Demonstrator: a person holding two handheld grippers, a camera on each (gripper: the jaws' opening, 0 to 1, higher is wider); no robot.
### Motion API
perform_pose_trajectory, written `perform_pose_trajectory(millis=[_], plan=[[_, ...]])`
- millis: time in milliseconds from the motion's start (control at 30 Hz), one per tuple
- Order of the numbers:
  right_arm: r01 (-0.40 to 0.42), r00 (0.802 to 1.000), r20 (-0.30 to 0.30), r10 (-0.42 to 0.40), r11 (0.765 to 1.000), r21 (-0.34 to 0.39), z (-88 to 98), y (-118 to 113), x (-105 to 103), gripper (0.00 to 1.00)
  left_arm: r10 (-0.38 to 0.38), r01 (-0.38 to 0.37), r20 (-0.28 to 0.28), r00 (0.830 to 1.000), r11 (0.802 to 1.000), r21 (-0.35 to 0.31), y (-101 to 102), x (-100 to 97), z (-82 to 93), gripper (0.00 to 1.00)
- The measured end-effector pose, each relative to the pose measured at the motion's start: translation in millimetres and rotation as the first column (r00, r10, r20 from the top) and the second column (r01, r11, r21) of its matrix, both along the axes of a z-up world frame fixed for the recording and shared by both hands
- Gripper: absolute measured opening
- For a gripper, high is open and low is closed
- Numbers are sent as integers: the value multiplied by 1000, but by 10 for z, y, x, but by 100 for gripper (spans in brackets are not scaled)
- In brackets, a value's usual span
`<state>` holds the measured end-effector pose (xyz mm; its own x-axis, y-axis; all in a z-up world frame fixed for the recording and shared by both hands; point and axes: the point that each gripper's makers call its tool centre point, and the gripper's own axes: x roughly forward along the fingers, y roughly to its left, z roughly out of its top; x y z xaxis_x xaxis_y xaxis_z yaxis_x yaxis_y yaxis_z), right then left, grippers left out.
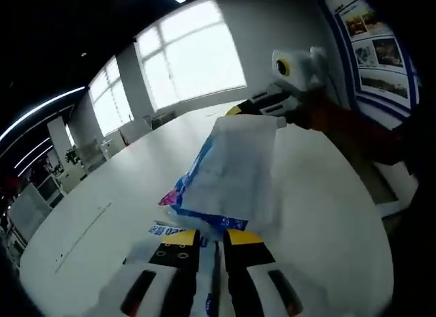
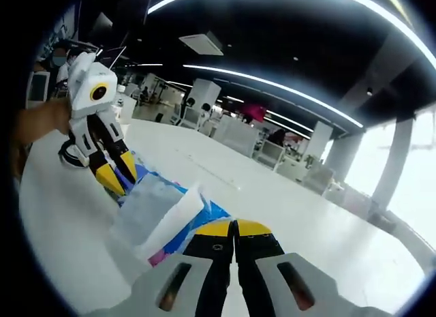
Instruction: Arrange the tabletop items into an orderly group along one side of the table until the central work area is clear of visible clutter.
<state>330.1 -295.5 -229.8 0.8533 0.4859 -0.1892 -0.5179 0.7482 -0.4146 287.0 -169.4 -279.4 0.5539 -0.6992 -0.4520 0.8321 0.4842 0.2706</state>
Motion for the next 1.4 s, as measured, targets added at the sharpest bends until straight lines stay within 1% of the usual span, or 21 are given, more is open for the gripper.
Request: perform_pose_trajectory(millis=[100, 200, 300, 367, 600, 767, 867, 1067, 1233, 1400], plan=[[-3, 1000, -3, 3, 1000, -2, -19, 18, 1, 0, -1, 1, -9, 1000, 1000, -1, -6, 4, -34, 11], [-3, 1000, -6, 3, 1000, -7, -47, 25, 4, 0, -2, 2, -12, 1000, 1000, 16, 14, 10, -84, 6], [-6, 1000, -12, 6, 1000, -3, -62, 25, 11, 0, 12, -12, 17, 1000, 999, 44, 61, 41, -93, 2], [-5, 1000, -13, 5, 1000, -6, -71, 28, 13, 0, 18, -19, 24, 1000, 999, 36, 69, 53, -78, 0], [-2, 1000, -14, 2, 1000, -4, -78, 19, 21, 0, 18, -19, 29, 999, 999, 34, 78, 48, -61, 0], [0, 1000, -6, 0, 1000, -2, -47, 16, 21, 0, 14, -15, 34, 999, 999, 32, 80, 33, -28, 0], [3, 1000, 5, -3, 1000, -1, 1, 5, 27, 0, 17, -17, 40, 999, 1000, 19, 84, 21, 33, 0], [13, 1000, 23, -13, 1000, 6, 88, -18, 34, 0, 16, -16, 67, 998, 1000, 3, 70, 13, 218, 0], [15, 999, 41, -15, 1000, 1, 178, -33, 21, 0, 10, -11, 102, 995, 1000, 9, 64, -5, 379, 0], [14, 998, 66, -15, 1000, 3, 313, -33, 40, 0, 7, -7, 116, 993, 1000, 6, 42, -8, 485, 0]])
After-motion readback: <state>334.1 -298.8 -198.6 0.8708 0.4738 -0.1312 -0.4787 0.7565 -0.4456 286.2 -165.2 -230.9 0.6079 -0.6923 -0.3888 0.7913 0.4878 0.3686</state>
